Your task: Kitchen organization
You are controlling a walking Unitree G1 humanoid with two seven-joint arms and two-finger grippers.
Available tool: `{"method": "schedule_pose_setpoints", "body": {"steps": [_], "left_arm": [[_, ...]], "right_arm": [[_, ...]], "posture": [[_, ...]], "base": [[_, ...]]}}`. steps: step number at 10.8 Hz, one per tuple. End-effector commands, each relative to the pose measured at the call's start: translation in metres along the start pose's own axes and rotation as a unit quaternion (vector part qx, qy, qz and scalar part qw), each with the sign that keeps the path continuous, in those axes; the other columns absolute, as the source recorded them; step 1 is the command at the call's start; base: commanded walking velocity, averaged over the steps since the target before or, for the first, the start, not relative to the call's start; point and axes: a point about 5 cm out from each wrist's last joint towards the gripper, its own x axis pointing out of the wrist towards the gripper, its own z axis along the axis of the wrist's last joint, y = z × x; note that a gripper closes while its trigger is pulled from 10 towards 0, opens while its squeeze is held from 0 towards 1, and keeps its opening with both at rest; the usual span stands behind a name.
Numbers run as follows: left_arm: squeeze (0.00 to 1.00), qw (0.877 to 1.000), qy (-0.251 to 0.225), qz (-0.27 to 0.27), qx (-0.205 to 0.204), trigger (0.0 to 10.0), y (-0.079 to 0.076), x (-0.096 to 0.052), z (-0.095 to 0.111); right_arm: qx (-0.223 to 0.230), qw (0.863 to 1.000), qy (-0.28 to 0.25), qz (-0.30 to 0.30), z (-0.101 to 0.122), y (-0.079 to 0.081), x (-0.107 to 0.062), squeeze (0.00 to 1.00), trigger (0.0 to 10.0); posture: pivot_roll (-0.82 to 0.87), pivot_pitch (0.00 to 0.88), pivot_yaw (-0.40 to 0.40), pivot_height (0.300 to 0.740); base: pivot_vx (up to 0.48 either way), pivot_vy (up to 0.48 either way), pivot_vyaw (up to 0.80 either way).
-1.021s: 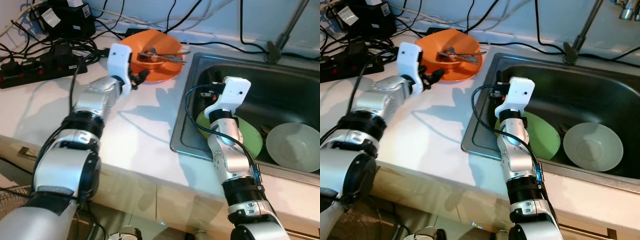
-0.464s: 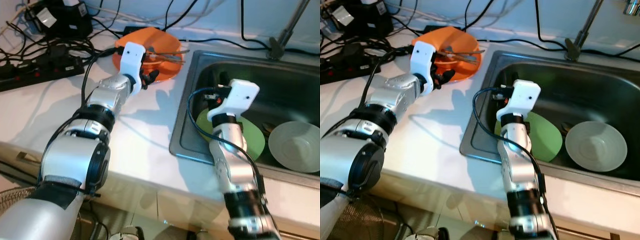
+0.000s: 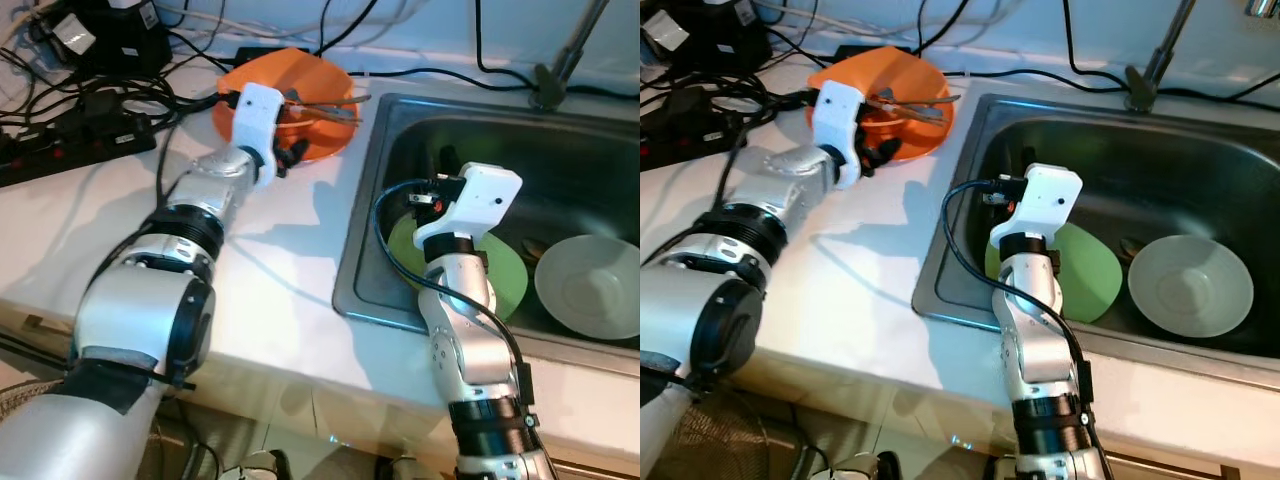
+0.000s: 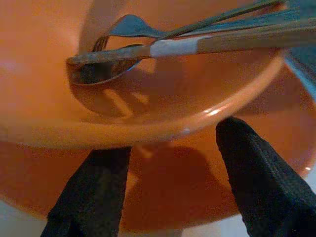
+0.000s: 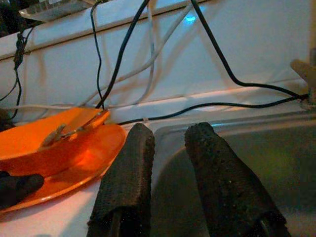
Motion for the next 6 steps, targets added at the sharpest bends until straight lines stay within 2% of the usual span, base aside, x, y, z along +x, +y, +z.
{"method": "schedule_pose_setpoints", "body": {"steps": [1, 3, 6], "left_arm": [[0.0, 1.0, 0.024, 0.006, 0.0, 10.0, 0.002, 0.0, -0.006], [0.0, 0.998, 0.058, -0.026, -0.02, 10.0, -0.002, -0.001, -0.023], [0.0, 0.988, 0.105, -0.086, -0.07, 10.0, -0.014, -0.003, -0.043]], "right_arm": [[-0.011, 0.998, 0.064, -0.019, -0.027, -0.01, -0.015, 0.0, 10.0], [-0.01, 0.997, 0.069, -0.02, -0.026, -0.009, -0.016, 0.0, 10.0], [-0.009, 0.997, 0.073, -0.023, -0.027, -0.009, -0.017, 0.0, 10.0]], "posture": [[-0.07, 0.224, 0.091, 0.74], [-0.06, 0.229, 0.099, 0.74], [-0.04, 0.225, 0.104, 0.74]], "base": [[0.0, 0.0, 0.0], [0.0, 0.0, 0.0], [0.0, 0.0, 0.0]]}}
